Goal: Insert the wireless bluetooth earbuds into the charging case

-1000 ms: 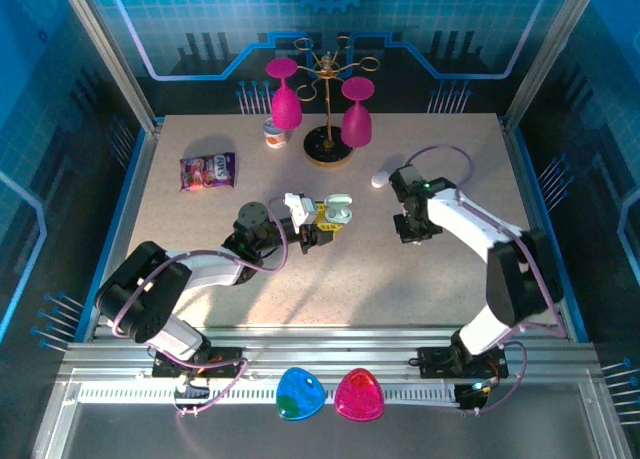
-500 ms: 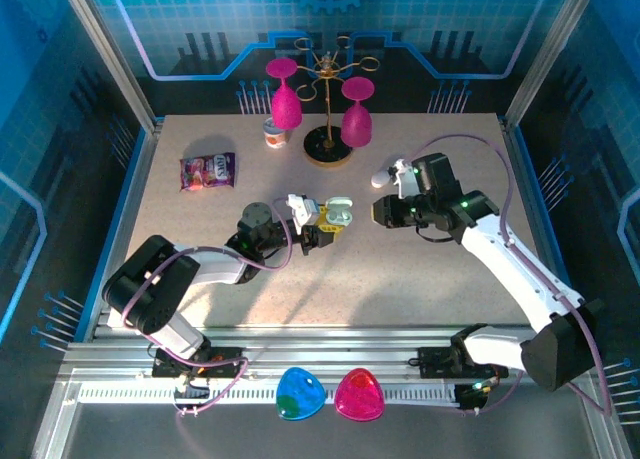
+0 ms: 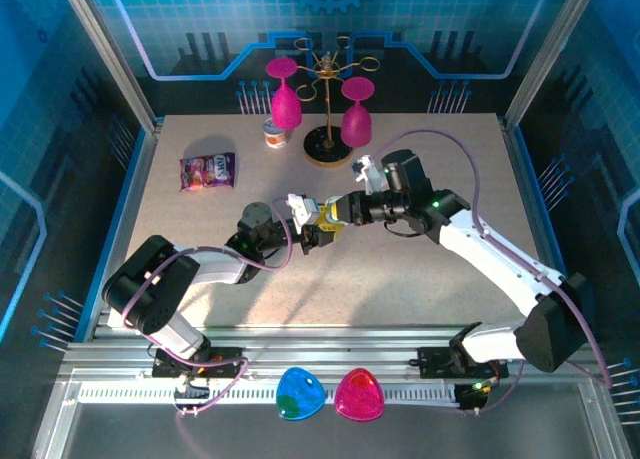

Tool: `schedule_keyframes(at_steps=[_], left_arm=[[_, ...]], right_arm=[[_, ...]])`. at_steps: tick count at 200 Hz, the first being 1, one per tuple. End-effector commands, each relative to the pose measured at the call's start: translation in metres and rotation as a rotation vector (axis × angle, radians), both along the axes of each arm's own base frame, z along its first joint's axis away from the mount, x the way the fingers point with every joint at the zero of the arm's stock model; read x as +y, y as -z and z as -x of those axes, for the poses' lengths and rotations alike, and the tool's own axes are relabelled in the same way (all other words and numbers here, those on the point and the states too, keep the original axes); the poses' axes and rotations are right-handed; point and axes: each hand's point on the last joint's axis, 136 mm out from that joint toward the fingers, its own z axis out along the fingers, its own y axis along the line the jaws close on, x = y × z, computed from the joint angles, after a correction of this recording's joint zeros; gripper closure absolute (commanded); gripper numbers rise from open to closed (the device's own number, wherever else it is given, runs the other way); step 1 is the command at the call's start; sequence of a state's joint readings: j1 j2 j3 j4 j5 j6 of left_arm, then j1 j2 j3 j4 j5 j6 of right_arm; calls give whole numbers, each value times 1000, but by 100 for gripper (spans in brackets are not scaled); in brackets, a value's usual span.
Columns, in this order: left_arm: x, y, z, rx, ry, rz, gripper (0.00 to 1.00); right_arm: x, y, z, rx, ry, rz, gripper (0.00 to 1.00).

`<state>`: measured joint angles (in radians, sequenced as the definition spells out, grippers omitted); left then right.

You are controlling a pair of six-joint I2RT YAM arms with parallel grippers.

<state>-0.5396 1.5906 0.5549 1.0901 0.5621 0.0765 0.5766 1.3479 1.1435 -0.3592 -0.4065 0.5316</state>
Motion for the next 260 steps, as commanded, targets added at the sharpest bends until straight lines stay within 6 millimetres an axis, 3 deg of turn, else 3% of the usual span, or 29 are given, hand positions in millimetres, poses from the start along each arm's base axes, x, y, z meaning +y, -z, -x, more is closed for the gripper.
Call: schedule_keyframes(at_steps=[1, 78, 220, 260], left_arm=[[-2, -21, -2, -44, -1, 45, 72], [1, -25, 0, -49, -8, 51, 72], [2, -32, -3, -54, -24, 57, 71], [1, -34, -4, -58, -22, 61, 72]], right_arm=[[17, -21, -6, -53, -24, -51, 83], [12, -2, -13, -50, 22, 17, 84], [10, 17, -5, -10, 2, 66, 82], [13, 16, -3, -7, -5, 64, 76]])
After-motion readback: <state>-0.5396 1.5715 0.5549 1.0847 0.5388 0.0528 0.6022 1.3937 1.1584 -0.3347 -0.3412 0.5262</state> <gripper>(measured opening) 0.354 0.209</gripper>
